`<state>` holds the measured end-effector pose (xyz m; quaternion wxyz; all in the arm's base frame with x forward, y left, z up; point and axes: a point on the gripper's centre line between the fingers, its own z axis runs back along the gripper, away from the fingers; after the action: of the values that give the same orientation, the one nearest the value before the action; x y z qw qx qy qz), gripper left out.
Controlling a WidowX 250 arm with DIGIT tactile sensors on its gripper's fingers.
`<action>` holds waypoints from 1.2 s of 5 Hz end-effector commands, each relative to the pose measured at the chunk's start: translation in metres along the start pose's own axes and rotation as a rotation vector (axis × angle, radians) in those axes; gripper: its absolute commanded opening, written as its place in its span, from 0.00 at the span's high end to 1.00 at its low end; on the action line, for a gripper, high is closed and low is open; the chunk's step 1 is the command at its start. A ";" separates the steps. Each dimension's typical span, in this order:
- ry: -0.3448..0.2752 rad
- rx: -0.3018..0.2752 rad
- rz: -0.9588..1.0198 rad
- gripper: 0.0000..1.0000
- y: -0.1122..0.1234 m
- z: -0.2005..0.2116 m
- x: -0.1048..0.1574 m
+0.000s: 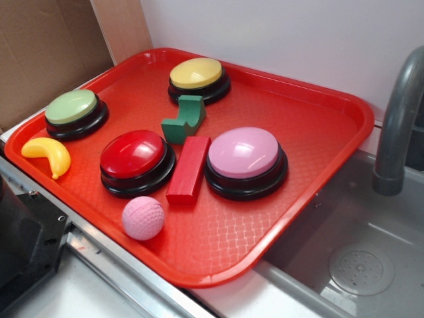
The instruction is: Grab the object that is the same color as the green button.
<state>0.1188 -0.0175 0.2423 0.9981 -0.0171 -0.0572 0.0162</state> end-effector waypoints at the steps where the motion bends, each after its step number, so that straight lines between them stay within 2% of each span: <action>1: 0.000 0.000 0.000 0.00 0.000 0.000 0.000; 2: -0.005 0.018 0.028 0.00 -0.005 -0.025 0.022; 3: 0.006 -0.033 0.066 0.00 0.001 -0.053 0.044; 4: -0.015 -0.027 0.204 0.00 0.010 -0.080 0.063; 5: 0.028 -0.015 0.306 0.00 0.010 -0.117 0.082; 6: 0.041 0.017 0.370 0.00 0.012 -0.148 0.092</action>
<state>0.2235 -0.0092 0.0967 0.9786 -0.0162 -0.0128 0.2046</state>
